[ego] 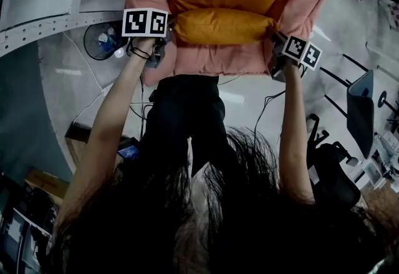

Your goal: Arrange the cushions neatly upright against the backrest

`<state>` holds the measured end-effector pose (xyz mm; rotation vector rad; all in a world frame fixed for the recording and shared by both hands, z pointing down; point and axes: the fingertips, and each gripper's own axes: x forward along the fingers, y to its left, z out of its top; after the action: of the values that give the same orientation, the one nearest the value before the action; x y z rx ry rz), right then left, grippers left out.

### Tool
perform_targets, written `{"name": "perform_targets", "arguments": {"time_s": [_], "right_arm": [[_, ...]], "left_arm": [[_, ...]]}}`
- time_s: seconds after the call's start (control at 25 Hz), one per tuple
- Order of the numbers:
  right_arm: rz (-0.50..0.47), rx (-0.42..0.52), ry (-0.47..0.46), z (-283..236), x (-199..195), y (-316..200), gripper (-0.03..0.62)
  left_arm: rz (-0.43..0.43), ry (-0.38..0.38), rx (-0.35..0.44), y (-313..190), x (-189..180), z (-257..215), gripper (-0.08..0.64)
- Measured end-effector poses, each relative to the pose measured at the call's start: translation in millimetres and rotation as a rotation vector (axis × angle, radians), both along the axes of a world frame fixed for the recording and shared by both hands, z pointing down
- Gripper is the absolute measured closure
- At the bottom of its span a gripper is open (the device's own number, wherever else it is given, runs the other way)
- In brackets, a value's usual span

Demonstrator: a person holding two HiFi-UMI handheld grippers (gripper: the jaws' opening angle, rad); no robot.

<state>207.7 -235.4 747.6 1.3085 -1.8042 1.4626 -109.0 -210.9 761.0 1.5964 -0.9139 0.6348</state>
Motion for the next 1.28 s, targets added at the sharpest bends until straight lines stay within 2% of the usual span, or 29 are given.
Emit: {"name": "perform_targets", "arguments": {"time_s": [0.12,0.2,0.28,0.36,0.48,0.56,0.64,0.88,1.04,1.16,1.24,1.28], "right_arm": [[0.035,0.018,-0.031,10,-5,-24,0.528],[0.035,0.011,-0.013,19,-4,-35,0.528],[-0.009,-0.006,0.022,31,-3,-41,0.528],[-0.058,-0.027,0.026,40,-8,-43,0.528],[-0.070,-0.024,0.051,47,-15,-54,0.528],[-0.041,-0.011,0.055,49,-15,-58,0.528],[-0.009,0.004,0.046,51,-13,-59,0.528],[0.004,0.071,0.064,44,-9,-54,0.528],[-0.084,0.117,0.145,31,-6,-50,0.526],[-0.163,0.138,0.222,19,-1,-43,0.465],[-0.178,0.165,0.220,6,0,-40,0.373],[-0.177,0.183,0.205,-3,-2,-40,0.365]], "left_arm": [[-0.101,-0.002,-0.018,-22,-4,17,0.531],[-0.205,-0.065,-0.025,-37,-20,31,0.538],[-0.316,-0.105,-0.065,-46,-34,45,0.540],[-0.360,-0.080,-0.092,-49,-32,48,0.540],[-0.255,-0.056,-0.026,-53,-19,38,0.540],[-0.166,-0.065,0.015,-50,-13,35,0.540],[-0.123,-0.079,0.025,-46,-9,36,0.539],[-0.130,-0.072,0.048,-46,-8,28,0.538],[-0.138,-0.061,0.094,-46,-16,10,0.538],[-0.138,-0.047,0.128,-40,-17,-9,0.538],[-0.143,-0.041,0.153,-32,-15,-24,0.538],[-0.149,-0.035,0.167,-28,-13,-32,0.538]]}}
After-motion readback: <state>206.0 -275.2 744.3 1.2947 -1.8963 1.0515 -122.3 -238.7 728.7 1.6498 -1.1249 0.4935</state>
